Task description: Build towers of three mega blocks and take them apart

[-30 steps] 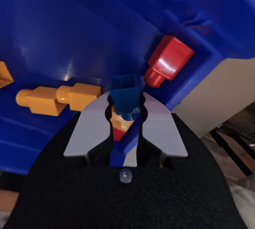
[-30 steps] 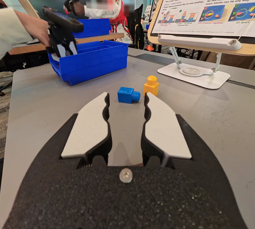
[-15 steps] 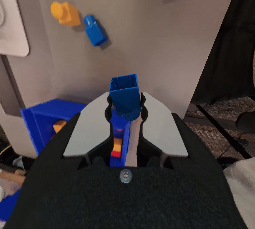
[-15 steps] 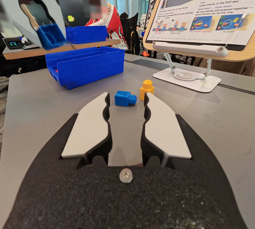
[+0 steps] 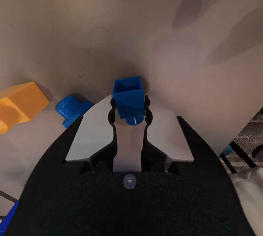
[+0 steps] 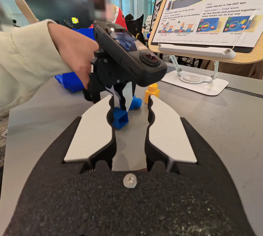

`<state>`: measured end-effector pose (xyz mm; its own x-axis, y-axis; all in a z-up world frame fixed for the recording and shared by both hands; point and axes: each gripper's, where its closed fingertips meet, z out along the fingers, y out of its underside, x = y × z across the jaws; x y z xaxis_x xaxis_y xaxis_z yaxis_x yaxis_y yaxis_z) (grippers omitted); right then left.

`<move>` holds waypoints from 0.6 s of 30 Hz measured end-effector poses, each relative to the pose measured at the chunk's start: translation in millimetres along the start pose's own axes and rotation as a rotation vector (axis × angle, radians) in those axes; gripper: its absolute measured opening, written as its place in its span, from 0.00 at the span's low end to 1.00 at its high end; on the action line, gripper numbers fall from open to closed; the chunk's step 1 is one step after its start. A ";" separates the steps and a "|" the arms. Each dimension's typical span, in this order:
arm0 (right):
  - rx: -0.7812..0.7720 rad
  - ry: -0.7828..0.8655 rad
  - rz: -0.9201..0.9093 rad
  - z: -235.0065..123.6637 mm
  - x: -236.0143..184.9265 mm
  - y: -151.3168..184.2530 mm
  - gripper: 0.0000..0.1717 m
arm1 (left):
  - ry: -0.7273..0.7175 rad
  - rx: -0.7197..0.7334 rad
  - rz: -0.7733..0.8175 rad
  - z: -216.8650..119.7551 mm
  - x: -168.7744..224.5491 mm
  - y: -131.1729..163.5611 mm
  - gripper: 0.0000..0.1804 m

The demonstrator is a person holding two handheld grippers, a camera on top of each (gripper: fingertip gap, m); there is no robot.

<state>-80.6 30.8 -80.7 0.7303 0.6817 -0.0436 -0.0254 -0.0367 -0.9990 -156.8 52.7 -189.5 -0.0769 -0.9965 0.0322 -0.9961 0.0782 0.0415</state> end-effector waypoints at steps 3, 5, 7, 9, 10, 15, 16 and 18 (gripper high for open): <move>-0.003 -0.006 0.000 0.9 -1.3 0.5 0.26 | 0.005 0.024 0.008 -0.1 -3.2 -4.6 0.22; -0.009 -0.009 -0.003 1.9 -2.2 1.5 0.26 | 0.017 0.034 0.015 0.6 -2.8 -5.8 0.22; -0.014 -0.010 -0.006 2.4 -2.7 2.3 0.26 | 0.015 0.052 0.019 0.9 -3.1 -7.3 0.22; -0.015 -0.010 -0.004 2.6 -2.5 2.7 0.26 | 0.025 0.101 0.017 -3.7 0.3 -9.1 0.27; -0.017 -0.011 0.000 2.8 -2.5 3.1 0.27 | 0.017 0.138 0.008 -9.2 0.8 -9.3 0.30; -0.019 -0.011 -0.003 2.4 -3.3 3.8 0.27 | -0.077 0.576 -0.138 -64.3 8.8 -9.3 0.30; -0.019 -0.012 -0.003 2.3 -3.8 3.9 0.27 | -0.126 0.705 -0.178 -77.4 9.9 -7.8 0.31; -0.017 -0.017 -0.006 2.5 -4.9 3.4 0.27 | -0.263 0.994 -0.300 -104.2 6.8 0.9 0.31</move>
<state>-86.0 29.1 -83.9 0.7187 0.6943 -0.0378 -0.0091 -0.0450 -0.9989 -153.7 49.1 -85.2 0.2881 -0.9553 -0.0657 -0.5561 -0.1111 -0.8237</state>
